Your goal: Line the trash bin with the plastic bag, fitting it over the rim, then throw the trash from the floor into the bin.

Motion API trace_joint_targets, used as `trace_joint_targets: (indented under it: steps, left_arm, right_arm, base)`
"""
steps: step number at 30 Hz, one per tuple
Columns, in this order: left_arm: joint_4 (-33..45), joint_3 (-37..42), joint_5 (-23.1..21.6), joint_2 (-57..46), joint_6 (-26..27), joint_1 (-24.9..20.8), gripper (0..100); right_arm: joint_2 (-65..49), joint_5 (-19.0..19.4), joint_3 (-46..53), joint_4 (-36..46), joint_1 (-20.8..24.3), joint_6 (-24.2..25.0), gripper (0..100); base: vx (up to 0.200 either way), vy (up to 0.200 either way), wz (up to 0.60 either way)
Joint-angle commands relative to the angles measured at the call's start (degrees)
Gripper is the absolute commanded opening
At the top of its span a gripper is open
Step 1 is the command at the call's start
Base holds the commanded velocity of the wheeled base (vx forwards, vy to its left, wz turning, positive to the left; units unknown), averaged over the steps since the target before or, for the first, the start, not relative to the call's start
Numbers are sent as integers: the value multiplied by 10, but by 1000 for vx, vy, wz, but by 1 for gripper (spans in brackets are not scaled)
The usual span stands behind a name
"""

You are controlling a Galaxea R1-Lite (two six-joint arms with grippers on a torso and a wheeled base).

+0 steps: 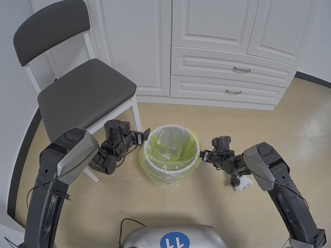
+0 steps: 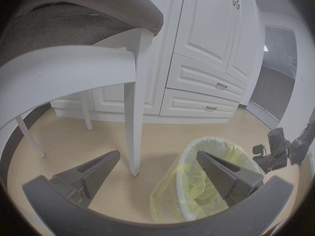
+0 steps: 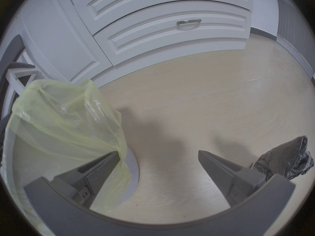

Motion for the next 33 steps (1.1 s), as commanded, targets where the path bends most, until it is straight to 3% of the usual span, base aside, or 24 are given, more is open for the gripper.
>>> trace_joint_targets:
  steps: [1, 5, 6, 8, 10, 11, 16, 23, 27, 33]
  left_arm:
    - [3, 23, -4, -1, 14, 4, 100]
    - [-1, 58, -26, -10, 41, 17, 100]
    - [-5, 70, -50, -17, 43, 22, 100]
    - [-6, 95, -90, -29, 44, 29, 100]
    - [-7, 99, -97, -31, 44, 31, 100]
    - [-14, 121, -130, -38, 46, 38, 100]
    - [-21, 133, -183, -34, 49, 58, 100]
    - [-22, 104, -193, 22, 70, 81, 100]
    - [-24, 110, -228, 35, 103, 93, 100]
    - [-6, 99, -231, 47, 107, 93, 100]
  right_arm:
    - [-41, -3, 6, 0, 4, 17, 100]
    - [-112, 6, 83, 6, -4, 20, 100]
    - [-130, 7, 100, 11, -6, 19, 100]
    - [-144, 14, 110, 17, -14, 19, 100]
    - [-145, 14, 110, 20, -15, 19, 100]
    - [-156, 14, 107, 48, -21, 18, 100]
    - [-184, 14, 111, 76, -20, 21, 100]
    - [-225, 14, 134, 75, -13, 22, 100]
    - [-250, 14, 153, 70, -6, 23, 100]
    - [-254, 8, 156, 70, 0, 23, 100]
  base:
    - [0, 0, 0]
    - [0, 0, 0]
    - [0, 0, 0]
    - [0, 0, 0]
    - [0, 0, 0]
    - [0, 0, 0]
    - [0, 0, 0]
    - [0, 0, 0]
    - [0, 0, 0]
    - [0, 0, 0]
